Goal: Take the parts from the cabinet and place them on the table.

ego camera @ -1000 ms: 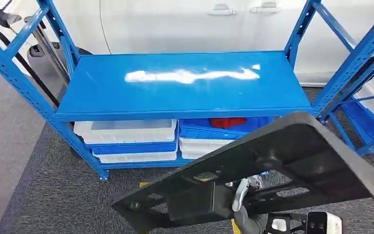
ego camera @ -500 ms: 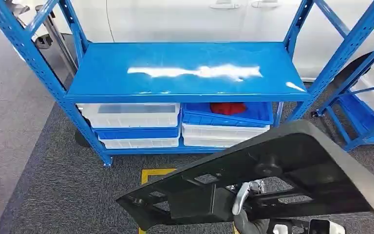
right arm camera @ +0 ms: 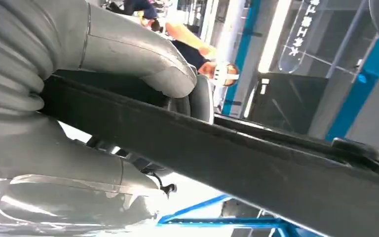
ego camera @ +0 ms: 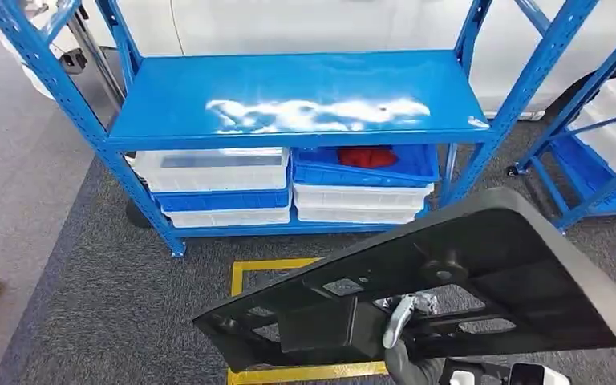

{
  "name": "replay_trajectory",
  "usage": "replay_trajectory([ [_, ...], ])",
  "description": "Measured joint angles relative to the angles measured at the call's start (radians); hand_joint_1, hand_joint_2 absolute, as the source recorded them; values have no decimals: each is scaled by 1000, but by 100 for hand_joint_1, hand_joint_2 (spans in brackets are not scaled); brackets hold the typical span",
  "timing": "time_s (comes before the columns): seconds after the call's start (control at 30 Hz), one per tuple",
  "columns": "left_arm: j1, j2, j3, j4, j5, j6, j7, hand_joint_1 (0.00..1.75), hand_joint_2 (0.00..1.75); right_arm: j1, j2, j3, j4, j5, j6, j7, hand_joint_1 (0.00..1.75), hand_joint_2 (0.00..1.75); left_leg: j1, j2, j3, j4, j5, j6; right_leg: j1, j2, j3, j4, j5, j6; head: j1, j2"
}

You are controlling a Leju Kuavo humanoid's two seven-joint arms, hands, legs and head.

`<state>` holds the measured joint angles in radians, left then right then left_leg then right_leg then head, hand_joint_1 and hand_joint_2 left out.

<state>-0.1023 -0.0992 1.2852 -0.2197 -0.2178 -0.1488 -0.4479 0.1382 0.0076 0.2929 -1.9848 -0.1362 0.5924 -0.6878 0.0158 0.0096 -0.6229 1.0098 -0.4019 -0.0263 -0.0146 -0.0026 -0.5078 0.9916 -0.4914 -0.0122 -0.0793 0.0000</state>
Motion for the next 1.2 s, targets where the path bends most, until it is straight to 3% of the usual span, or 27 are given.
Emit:
replay_trajectory([
  [0.03,2,0,-2,0,0,3,0,0,0,0,0,0,0,-1,0,0,175,175,-1,-1,-14,34,-53,-3,2,-1,-11,0,9,-10,0,0],
  [0.1,2,0,-2,0,0,5,0,0,0,0,5,1,0,-2,0,0,175,175,0,-1,-53,184,-170,-8,5,-3,-36,3,27,-18,0,0],
  [0.13,2,-1,-3,0,0,5,0,0,0,0,5,1,0,-3,0,0,175,175,0,-1,-68,259,-206,-10,8,-4,-49,5,37,-19,0,0],
  [0.17,2,-1,-3,0,0,5,0,0,0,0,5,1,0,-3,0,0,175,175,0,-1,-72,308,-215,-11,11,-4,-63,8,46,-19,0,0],
  [0.2,2,-1,-4,0,0,6,0,0,0,0,5,1,0,-3,0,0,175,175,0,-1,-56,315,-194,-10,12,-5,-78,11,55,-19,0,0],
  [0.23,2,0,-5,0,0,6,0,0,0,0,5,1,0,-3,0,0,175,175,-1,-1,-20,279,-154,-7,13,-5,-93,16,63,-18,0,0],
  [0.3,0,0,-5,0,0,6,0,0,0,0,6,1,0,-3,0,0,175,175,-2,-2,99,114,-94,4,15,-2,-119,27,78,-13,0,0],
  [0.37,-5,2,-7,0,0,6,0,0,0,0,8,2,0,-3,0,0,175,175,-10,-2,188,-39,-140,14,17,-3,-132,35,92,-2,0,0],
  [0.47,-4,2,-7,0,0,6,0,0,0,1,8,4,0,-4,0,0,175,175,-17,-2,166,-31,-116,27,12,-5,-132,20,124,16,0,0],
  [0.5,-4,0,-8,0,0,7,0,0,0,1,8,5,0,-4,0,0,175,175,-3,2,158,-47,-96,35,18,1,-140,21,129,23,0,0],
  [0.53,-6,0,-8,0,0,7,0,0,0,2,8,5,0,-4,0,0,175,175,-5,6,146,-45,-81,42,16,5,-156,43,80,29,0,0],
  [0.57,-7,0,-8,0,1,7,-1,0,0,2,8,7,0,-4,0,0,175,175,-5,7,129,-45,-67,49,13,5,-173,94,11,31,0,0],
  [0.63,-7,0,-8,0,0,8,-1,0,0,2,8,7,0,-5,0,0,175,175,-8,8,95,-42,-42,51,7,4,-203,248,-99,40,0,0],
  [0.67,-7,0,-8,0,0,9,-1,0,0,2,8,7,0,-5,0,0,175,175,-9,8,76,-37,-29,49,6,4,-210,311,-111,43,0,0],
  [0.7,-7,0,-8,0,0,10,-1,0,0,2,8,7,1,-5,0,0,175,175,-8,8,57,-33,-18,48,4,4,-201,336,-91,45,0,0],
  [0.73,-7,0,-8,0,0,11,-1,0,0,2,8,8,1,-5,0,0,175,175,-8,8,37,-27,-8,46,1,4,-172,319,-52,46,0,0],
  [0.8,-7,0,-9,0,0,11,0,0,0,1,8,8,1,-5,0,0,175,175,-8,8,1,-13,11,40,-2,3,-66,195,4,43,0,0],
  [0.83,-9,0,-9,0,0,11,0,0,0,-1,8,8,0,-5,0,0,175,175,-8,6,-9,-4,20,36,-1,4,10,99,-14,38,0,0],
  [0.87,-8,0,-10,0,1,12,-2,0,0,-5,8,10,0,-5,1,0,175,175,-12,4,-19,-1,27,28,7,5,68,1,-60,30,0,0],
  [0.9,-7,0,-10,0,0,13,-3,0,0,-7,8,10,0,-5,3,0,175,175,-12,4,-16,-7,40,23,9,6,61,3,-57,18,0,0],
  [0.97,-8,0,-10,0,0,14,-8,0,0,-12,8,11,1,-6,3,0,175,175,-6,4,-20,-14,63,11,16,6,49,3,-41,5,0,0],
  [1.0,-4,1,-10,0,0,16,-10,0,0,-13,8,11,2,-8,3,0,175,175,-9,2,-28,-18,71,3,8,4,38,-3,-24,-7,0,0],
  [1.03,-3,1,-10,0,0,19,-12,0,0,-17,8,13,3,-10,3,0,175,175,-4,0,-39,-1,29,-1,7,-2,21,-4,-9,-16,-1,0],
  [1.07,-1,1,-11,0,0,21,-11,0,0,-20,8,13,3,-13,3,0,175,175,-3,0,-54,45,-44,-6,7,-2,4,-3,5,-26,0,0],
  [1.13,-1,0,-11,0,0,24,-11,0,0,-22,9,14,3,-15,3,0,175,175,-3,0,-82,189,-172,-13,10,-3,-31,-3,34,-28,0,0],
  [1.17,-2,0,-11,0,0,25,-11,0,0,-24,9,14,4,-17,3,0,175,175,-3,0,-89,258,-197,-15,11,-3,-51,0,48,-29,0,0],
  [1.2,-3,0,-12,0,0,28,-11,0,0,-25,9,15,7,-19,2,0,175,175,-3,0,-85,306,-185,-16,12,-3,-74,2,63,-28,0,0],
])
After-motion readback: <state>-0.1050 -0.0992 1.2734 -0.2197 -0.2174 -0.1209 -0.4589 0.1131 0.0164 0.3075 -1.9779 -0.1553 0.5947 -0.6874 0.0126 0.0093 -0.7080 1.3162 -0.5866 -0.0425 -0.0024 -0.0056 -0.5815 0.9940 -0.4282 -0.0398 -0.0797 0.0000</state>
